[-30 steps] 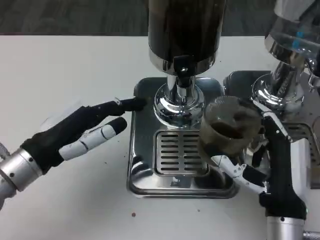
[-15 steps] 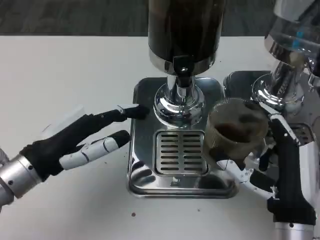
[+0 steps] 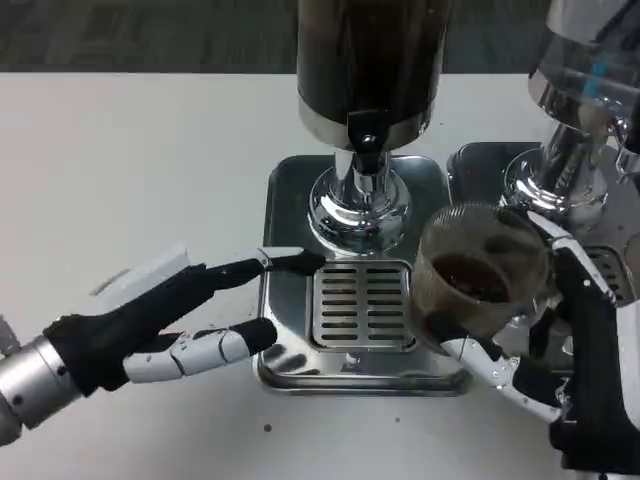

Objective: Grasp the cup under the faucet to collect the drink, then remove the cup.

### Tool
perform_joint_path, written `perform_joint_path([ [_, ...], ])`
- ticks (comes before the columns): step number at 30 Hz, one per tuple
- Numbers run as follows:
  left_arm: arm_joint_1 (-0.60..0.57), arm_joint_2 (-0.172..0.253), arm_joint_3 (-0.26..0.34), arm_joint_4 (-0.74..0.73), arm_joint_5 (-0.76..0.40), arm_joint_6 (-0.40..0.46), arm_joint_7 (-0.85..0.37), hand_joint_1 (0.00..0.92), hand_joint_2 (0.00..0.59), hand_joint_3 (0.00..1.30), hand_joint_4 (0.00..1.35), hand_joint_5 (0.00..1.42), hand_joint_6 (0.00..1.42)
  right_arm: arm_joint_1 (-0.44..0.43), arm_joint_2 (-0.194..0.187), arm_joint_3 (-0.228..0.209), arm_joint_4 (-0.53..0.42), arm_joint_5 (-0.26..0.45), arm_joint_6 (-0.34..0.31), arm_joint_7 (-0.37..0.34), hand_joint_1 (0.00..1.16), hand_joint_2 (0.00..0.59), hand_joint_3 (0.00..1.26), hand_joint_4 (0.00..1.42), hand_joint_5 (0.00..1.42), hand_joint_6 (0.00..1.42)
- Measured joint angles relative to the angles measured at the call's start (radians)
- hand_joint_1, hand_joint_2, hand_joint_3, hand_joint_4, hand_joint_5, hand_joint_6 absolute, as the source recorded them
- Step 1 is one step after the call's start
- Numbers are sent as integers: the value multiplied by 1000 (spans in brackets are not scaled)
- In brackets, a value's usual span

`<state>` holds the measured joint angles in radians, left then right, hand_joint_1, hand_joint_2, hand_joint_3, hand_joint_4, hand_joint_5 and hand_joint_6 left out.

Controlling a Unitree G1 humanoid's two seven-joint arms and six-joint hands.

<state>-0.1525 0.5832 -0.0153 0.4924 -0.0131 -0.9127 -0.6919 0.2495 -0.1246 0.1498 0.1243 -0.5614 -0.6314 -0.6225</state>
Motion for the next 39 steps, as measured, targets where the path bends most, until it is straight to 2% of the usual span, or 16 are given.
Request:
perform_joint_path([
  [19, 68, 78, -3, -94, 24, -106, 16, 0, 198, 178, 105, 82, 108, 167, 4, -10, -174, 4, -6, 91, 826, 176, 661, 763, 980, 1319],
  [32, 125, 113, -4, -167, 10, -154, 16, 0, 196, 169, 86, 69, 98, 263, 19, -9, -235, 9, -31, 122, 825, 176, 664, 772, 991, 1336],
  [39, 147, 130, -4, -184, -1, -167, 20, 0, 196, 166, 82, 64, 95, 287, 35, -11, -251, 9, -52, 130, 825, 176, 674, 773, 994, 1336],
])
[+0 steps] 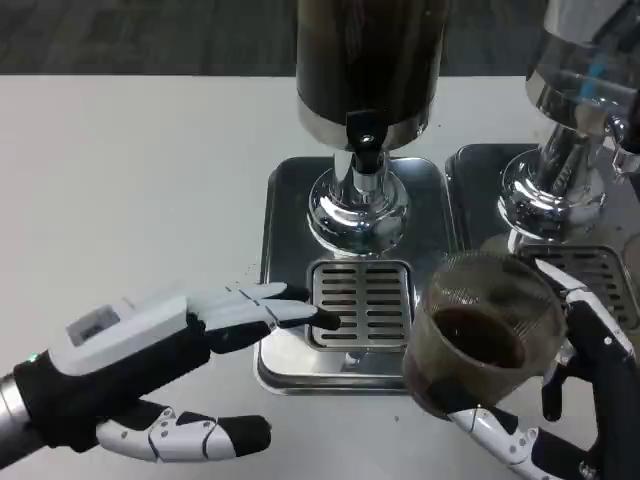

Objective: Grasp the cup under the faucet to collect the drink, then remove the cup.

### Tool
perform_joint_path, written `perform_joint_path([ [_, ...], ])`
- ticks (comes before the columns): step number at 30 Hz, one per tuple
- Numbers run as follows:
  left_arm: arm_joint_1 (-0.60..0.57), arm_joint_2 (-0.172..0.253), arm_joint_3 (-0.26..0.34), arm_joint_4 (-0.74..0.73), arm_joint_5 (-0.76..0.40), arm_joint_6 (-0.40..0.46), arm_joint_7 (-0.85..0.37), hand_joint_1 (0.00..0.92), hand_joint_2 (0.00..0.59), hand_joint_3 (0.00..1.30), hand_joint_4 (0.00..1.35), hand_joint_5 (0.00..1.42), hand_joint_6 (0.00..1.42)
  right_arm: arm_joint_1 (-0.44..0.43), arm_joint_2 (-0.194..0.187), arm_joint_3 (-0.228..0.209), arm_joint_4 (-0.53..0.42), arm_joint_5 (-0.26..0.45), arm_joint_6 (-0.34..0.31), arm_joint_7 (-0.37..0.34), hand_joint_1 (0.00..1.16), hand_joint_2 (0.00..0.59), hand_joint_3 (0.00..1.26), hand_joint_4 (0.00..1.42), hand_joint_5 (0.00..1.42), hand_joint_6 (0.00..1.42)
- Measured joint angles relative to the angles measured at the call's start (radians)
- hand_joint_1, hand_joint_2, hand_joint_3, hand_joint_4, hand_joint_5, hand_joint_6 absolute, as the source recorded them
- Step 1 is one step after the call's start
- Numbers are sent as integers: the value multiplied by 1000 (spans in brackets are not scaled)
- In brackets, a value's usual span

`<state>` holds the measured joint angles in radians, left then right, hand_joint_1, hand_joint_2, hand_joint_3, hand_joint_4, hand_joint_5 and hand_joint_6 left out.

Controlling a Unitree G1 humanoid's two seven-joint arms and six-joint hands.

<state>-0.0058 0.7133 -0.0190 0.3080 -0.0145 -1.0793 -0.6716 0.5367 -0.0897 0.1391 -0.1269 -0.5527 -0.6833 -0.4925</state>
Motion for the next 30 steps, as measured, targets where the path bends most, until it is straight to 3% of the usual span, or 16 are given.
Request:
perform_joint_path([
  [30, 10, 32, 0, -11, -8, -42, 20, 0, 191, 166, 81, 56, 92, 19, 9, -22, -6, 0, -13, 22, 825, 176, 686, 792, 1008, 1350],
])
